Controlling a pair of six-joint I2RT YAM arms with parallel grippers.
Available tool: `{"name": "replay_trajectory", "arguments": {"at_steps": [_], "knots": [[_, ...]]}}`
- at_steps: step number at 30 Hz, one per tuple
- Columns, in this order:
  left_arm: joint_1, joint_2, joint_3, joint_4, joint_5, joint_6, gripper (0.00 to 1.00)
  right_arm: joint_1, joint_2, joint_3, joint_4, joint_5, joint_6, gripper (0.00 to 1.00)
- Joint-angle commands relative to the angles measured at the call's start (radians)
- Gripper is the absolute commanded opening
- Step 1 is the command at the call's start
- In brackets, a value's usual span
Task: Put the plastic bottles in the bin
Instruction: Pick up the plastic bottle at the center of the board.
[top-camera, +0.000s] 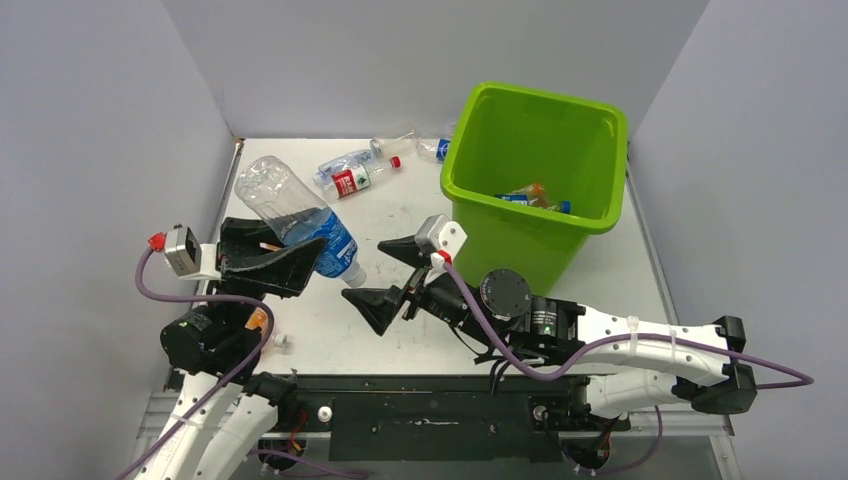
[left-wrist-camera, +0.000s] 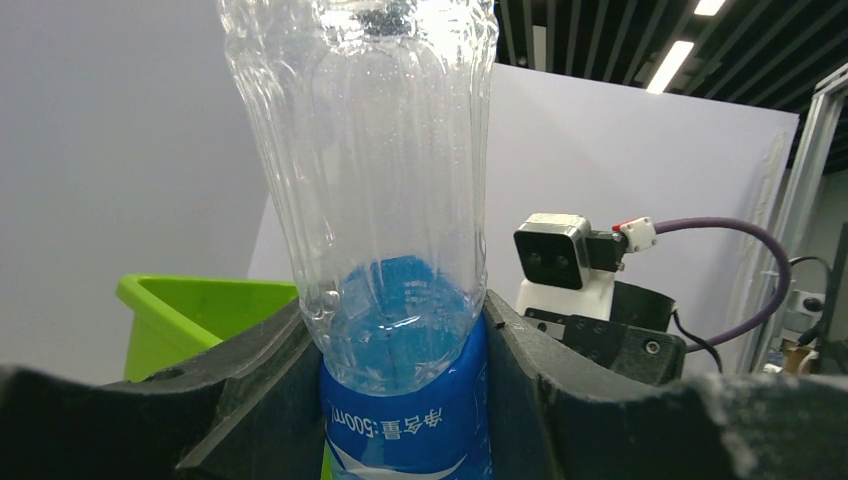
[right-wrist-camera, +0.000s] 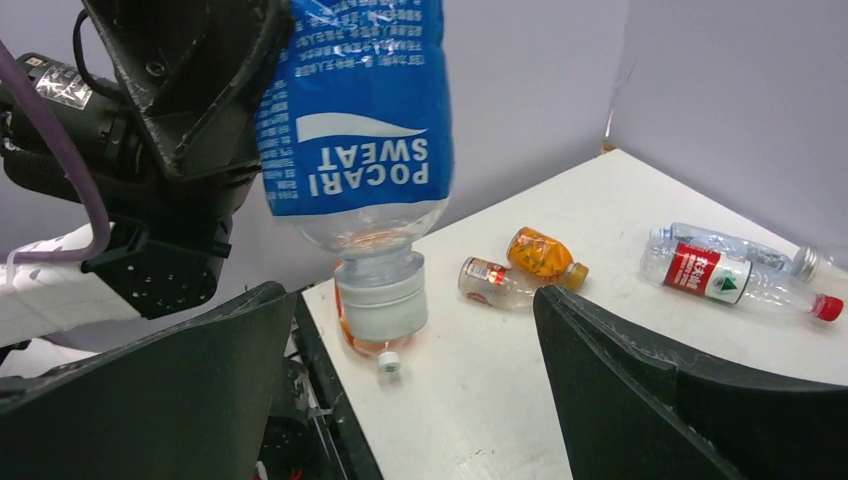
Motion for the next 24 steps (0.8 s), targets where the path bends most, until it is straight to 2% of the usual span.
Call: {"name": "replay_trajectory", "arguments": {"at_steps": [1,6,12,16,17,19,22,23,24], "knots": [[-0.008,0.003,0.049,-0.021,0.025,-0.113,0.15,0.007,-0.004,-0.011,0.138,0.043,-0.040,0.92],[-0.008,0.027,0.034,0.006,0.048,-0.193,0.15,0.008,0.008,-0.018,0.179,-0.013,-0.002,0.84],[-0.009,0.045,0.036,0.023,0.065,-0.214,0.15,0.008,0.056,0.019,0.151,-0.039,0.024,0.58],[-0.009,0.046,0.051,0.003,0.069,-0.201,0.15,0.008,0.082,0.051,0.112,-0.064,0.026,0.56],[-0.010,0.046,0.052,0.002,0.070,-0.202,0.15,0.009,0.085,0.051,0.112,-0.063,0.029,0.52],[-0.009,0.046,0.052,0.003,0.073,-0.199,0.15,0.009,0.083,0.042,0.123,-0.056,0.033,0.39],[-0.010,0.042,0.046,-0.002,0.076,-0.196,0.16,0.008,0.073,0.033,0.136,-0.053,0.034,0.11],[-0.010,0.039,0.045,-0.004,0.075,-0.195,0.17,0.008,0.070,0.031,0.136,-0.048,0.036,0.06],[-0.011,0.037,0.044,-0.006,0.074,-0.193,0.19,0.008,0.067,0.030,0.137,-0.046,0.036,0.05]]}}
